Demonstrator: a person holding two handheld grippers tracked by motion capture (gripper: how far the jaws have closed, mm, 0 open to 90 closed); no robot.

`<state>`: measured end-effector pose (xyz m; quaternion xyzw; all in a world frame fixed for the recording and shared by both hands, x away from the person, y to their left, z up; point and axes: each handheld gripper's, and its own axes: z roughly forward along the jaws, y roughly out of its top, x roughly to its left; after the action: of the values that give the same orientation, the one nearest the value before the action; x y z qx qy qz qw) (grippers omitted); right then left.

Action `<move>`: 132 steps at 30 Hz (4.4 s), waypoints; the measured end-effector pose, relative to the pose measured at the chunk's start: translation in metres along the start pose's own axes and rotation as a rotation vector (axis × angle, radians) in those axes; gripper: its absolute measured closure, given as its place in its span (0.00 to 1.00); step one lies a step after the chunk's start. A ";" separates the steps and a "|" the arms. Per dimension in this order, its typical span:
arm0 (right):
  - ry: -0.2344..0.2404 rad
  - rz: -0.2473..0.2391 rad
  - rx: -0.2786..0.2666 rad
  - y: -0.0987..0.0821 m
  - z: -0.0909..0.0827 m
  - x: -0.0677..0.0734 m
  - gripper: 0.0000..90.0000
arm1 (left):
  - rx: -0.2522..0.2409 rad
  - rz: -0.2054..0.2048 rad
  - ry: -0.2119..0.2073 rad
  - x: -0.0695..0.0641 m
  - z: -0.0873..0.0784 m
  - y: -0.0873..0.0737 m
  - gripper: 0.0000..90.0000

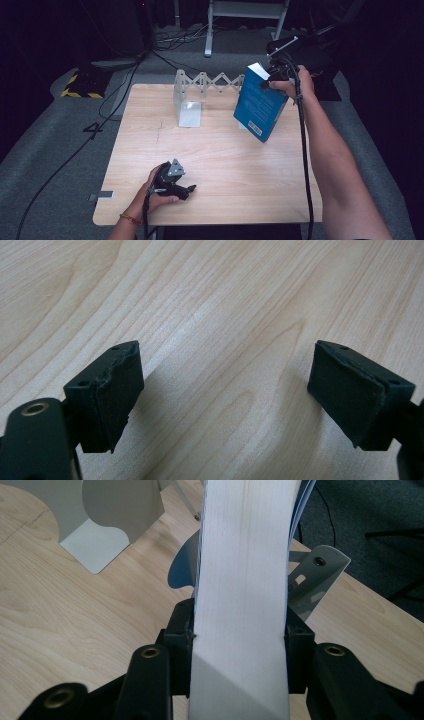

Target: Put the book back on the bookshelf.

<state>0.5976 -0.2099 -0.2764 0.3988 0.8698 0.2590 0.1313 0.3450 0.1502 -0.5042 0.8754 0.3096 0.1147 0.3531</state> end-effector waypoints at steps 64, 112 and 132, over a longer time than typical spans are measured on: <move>-0.196 0.132 -0.202 0.000 0.004 0.021 0.67 | 0.000 0.015 -0.018 0.000 0.000 0.000 0.17; -0.100 -0.134 -0.304 -0.128 -0.040 0.027 0.40 | -0.001 0.015 -0.017 -0.001 0.001 0.001 0.17; -0.093 -0.159 -0.256 -0.231 -0.020 0.027 0.33 | 0.001 0.015 -0.016 -0.001 0.001 0.001 0.17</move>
<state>0.4266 -0.3228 -0.3886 0.3204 0.8515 0.3377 0.2413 0.3454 0.1486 -0.5043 0.8787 0.3003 0.1104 0.3544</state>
